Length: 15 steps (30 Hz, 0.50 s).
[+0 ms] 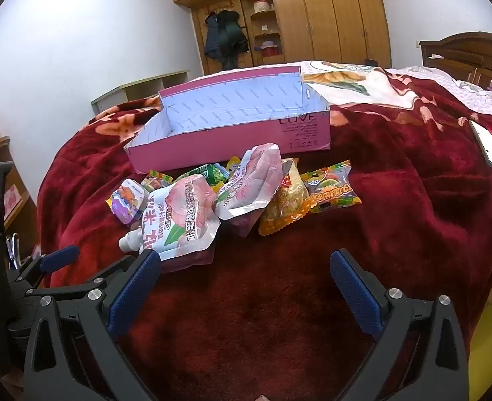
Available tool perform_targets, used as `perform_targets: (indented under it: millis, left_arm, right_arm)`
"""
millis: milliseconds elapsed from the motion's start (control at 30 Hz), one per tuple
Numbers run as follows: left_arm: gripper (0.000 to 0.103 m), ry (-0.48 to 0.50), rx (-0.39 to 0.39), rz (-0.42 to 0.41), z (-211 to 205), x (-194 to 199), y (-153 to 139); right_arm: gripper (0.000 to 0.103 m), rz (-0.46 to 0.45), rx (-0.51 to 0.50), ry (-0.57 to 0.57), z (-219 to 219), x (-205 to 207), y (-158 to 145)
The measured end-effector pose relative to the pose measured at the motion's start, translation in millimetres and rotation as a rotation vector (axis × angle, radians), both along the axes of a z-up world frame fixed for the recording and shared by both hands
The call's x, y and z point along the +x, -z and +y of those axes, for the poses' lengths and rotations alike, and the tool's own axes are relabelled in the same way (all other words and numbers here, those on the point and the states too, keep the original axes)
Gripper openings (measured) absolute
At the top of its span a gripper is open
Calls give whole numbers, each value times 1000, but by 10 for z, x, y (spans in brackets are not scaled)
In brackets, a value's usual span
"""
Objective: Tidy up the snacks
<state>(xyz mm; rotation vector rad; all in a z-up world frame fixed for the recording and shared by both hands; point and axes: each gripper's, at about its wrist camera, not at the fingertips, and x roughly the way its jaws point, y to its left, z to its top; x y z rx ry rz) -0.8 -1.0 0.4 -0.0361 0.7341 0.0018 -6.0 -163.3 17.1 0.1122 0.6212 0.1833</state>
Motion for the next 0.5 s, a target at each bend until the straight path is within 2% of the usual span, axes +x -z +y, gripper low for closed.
perform_targets:
  millis: [500]
  left_arm:
    - [103,14,-17,13,-5,11,13]
  right_arm:
    - [103,8,-1,0,11,12,8]
